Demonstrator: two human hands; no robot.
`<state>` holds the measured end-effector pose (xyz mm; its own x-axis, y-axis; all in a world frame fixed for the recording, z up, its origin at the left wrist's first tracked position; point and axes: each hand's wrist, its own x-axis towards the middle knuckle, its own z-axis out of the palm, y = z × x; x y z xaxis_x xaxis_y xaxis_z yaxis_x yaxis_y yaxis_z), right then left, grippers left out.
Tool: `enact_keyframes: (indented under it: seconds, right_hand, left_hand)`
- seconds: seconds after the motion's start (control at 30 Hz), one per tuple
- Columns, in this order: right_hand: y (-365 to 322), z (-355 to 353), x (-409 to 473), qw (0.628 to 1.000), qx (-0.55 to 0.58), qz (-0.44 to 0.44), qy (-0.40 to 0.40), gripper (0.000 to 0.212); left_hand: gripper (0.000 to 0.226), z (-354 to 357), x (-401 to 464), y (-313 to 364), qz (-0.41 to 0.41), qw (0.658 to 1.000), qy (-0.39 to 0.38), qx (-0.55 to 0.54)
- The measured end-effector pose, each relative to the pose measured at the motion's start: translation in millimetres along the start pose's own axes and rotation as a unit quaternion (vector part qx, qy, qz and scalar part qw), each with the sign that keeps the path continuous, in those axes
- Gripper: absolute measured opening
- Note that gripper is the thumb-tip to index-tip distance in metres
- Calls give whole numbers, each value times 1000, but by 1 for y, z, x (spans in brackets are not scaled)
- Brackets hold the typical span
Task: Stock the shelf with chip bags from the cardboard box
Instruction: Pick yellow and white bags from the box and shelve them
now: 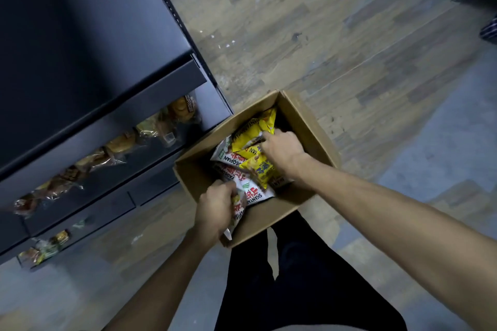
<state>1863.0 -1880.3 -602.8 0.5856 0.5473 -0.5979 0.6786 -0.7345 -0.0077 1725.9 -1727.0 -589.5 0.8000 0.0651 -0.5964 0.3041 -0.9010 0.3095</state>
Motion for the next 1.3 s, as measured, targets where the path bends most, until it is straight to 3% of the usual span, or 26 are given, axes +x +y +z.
enact_keyframes:
  seconds: [0.13, 0.27, 0.37, 0.47, 0.6, 0.67, 0.77, 0.87, 0.97, 1.1, 1.3]
  right_hand:
    - [23, 14, -3, 998, -9, 6, 65, 42]
    - [1, 40, -16, 969, 142, 154, 129, 52]
    - [-25, 59, -19, 891, 336, 295, 81, 59]
    - [-38, 71, -5, 805, 483, 339, 60, 79]
    - [-48, 64, 25, 740, 556, 374, 59, 91]
    - [-51, 60, 38, 719, 564, 404, 42, 97]
    - [-49, 59, 49, 719, 552, 421, 28, 102]
    - [-42, 59, 47, 733, 532, 423, 34, 93]
    - [-33, 65, 34, 760, 502, 409, 43, 95]
    - [-33, 75, 20, 804, 466, 366, 49, 100]
    - [-40, 70, 36, 802, 465, 374, 11, 98]
  left_hand:
    - [17, 7, 0, -8, 10, 992, 70, -107]
    - [20, 24, 6, -4, -26, 967, 147, -209]
    - [19, 42, 11, 0, -83, 946, 161, -268]
    - [19, 60, 14, -5, -134, 929, 152, -311]
    - [17, 75, 25, -7, -223, 916, 102, -319]
    - [26, 79, 34, -2, -221, 923, 85, -303]
    - [76, 84, 48, 8, -217, 945, 43, -242]
    - [97, 87, 59, 16, -205, 973, -29, -97]
    - [96, 92, 65, 16, -177, 983, -21, -40]
    - [88, 95, 67, 13, -164, 979, -10, -120]
    - [81, 90, 54, 22, -153, 959, 97, -218]
